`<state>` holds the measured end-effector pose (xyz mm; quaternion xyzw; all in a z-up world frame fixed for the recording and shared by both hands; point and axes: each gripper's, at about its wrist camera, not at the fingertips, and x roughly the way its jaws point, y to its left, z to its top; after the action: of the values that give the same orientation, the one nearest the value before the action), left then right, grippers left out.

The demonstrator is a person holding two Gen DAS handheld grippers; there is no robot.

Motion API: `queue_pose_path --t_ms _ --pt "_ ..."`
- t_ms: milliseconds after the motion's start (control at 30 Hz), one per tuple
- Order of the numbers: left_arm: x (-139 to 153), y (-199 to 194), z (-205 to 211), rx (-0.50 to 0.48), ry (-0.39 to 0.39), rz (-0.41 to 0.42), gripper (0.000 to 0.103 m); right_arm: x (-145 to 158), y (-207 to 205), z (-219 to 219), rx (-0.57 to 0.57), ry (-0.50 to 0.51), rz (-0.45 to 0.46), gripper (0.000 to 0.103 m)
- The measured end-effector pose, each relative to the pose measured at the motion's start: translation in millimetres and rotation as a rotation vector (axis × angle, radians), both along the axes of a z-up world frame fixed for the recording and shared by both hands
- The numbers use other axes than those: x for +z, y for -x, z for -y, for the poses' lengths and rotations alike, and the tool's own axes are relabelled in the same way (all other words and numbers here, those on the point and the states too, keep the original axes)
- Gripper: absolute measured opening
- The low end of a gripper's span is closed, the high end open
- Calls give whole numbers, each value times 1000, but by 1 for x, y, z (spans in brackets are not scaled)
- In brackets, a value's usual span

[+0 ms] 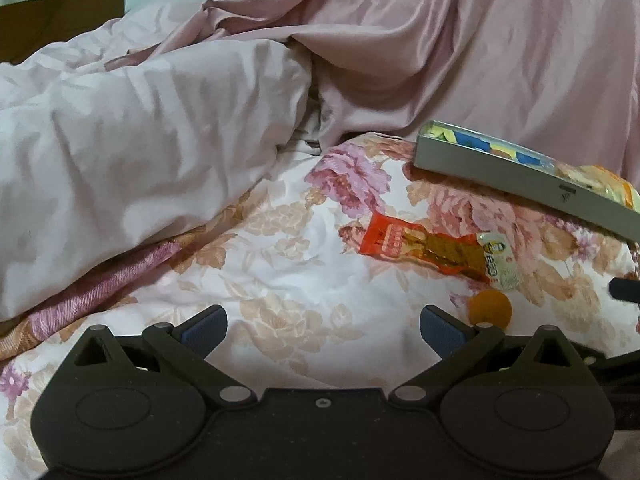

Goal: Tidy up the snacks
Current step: 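Move both tools back toward the orange packet and mandarin beside the tray, then close the right tool on the mandarin orange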

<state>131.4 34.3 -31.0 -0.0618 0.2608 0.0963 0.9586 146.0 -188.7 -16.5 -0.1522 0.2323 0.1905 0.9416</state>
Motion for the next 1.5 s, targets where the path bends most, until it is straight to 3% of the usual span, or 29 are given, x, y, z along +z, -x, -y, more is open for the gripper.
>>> queue_pose_path --t_ms 267,467,667,833,900,967,1167,1400,1500 --pt "1 -5 -1 42 -2 -3 102 -12 -24 -16 83 -1 -25 102" --pt "8 -9 7 69 -34 9 102 -27 -45 -37 201 34 -58 92" --pt "11 -10 20 101 -43 -17 102 -33 -63 -37 206 -17 -113 86" --pt "21 -12 35 118 -73 -48 102 -36 -65 -37 212 -27 -122 71" --pt "26 -13 39 112 -73 -65 102 -35 -63 -37 220 -28 -118 50" --pt "33 -14 41 102 -70 -84 102 -34 -63 -36 226 -29 -121 38" --pt "54 -26 48 130 -40 -127 102 -30 -65 -31 226 -56 -146 36" --pt "50 -65 70 71 -61 -142 102 -12 -73 5 142 -133 -129 36" --pt "43 -80 72 -17 -62 -143 102 -9 -82 18 95 -172 -144 36"
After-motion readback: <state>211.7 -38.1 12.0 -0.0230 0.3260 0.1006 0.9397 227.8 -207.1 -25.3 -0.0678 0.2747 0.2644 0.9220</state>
